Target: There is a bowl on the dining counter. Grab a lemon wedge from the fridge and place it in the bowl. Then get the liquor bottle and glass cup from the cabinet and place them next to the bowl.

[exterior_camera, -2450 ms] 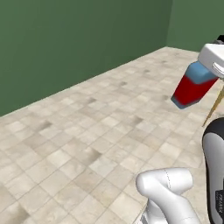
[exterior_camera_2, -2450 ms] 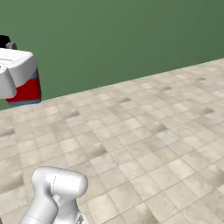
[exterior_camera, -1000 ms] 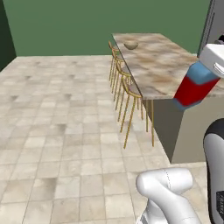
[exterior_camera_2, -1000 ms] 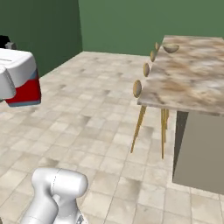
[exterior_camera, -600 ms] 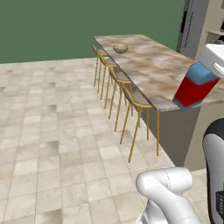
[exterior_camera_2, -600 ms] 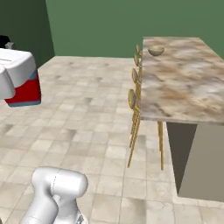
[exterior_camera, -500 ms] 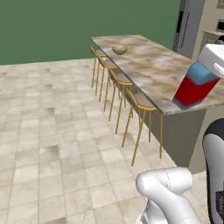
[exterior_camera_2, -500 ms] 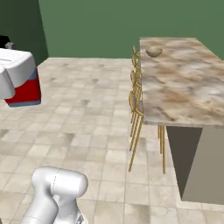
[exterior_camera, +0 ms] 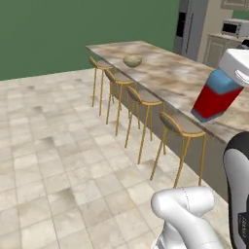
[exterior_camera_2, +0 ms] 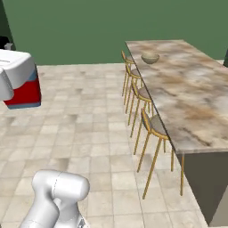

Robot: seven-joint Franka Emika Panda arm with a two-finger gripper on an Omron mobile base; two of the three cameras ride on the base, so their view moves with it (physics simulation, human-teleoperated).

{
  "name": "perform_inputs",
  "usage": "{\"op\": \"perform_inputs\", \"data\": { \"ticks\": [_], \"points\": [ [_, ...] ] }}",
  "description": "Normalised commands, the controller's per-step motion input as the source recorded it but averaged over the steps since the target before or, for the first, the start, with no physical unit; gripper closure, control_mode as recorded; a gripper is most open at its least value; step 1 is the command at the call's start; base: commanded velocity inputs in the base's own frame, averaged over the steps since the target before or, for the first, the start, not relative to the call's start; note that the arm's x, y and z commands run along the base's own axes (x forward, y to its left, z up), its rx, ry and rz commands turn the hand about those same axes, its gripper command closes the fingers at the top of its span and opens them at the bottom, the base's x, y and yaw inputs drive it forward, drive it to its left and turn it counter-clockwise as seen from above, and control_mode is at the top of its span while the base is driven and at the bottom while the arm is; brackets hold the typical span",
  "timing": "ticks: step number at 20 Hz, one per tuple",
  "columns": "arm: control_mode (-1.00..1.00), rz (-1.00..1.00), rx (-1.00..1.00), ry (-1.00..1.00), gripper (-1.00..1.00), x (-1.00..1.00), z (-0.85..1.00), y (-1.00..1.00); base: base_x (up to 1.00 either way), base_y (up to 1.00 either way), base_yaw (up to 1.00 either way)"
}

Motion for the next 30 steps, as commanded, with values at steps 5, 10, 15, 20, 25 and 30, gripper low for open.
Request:
{"op": "perform_inputs", "data": {
  "ticks": [5, 10, 15, 20, 25, 30],
  "points": [
    [1.0, 0.0, 0.0, 0.0, 1.0, 0.0, 0.0, 0.0, 1.0, 0.9, -0.32],
    [1.0, 0.0, 0.0, 0.0, 1.0, 0.0, 0.0, 0.0, 1.0, 0.81, -0.31],
    [1.0, 0.0, 0.0, 0.0, 1.0, 0.0, 0.0, 0.0, 1.0, 0.74, -0.31],
    [1.0, 0.0, 0.0, 0.0, 1.0, 0.0, 0.0, 0.0, 1.0, 0.74, -0.31],
    [1.0, 0.0, 0.0, 0.0, 1.0, 0.0, 0.0, 0.0, 1.0, 0.74, -0.31],
    [1.0, 0.0, 0.0, 0.0, 1.0, 0.0, 0.0, 0.0, 1.0, 0.8, -0.3]
  ]
}}
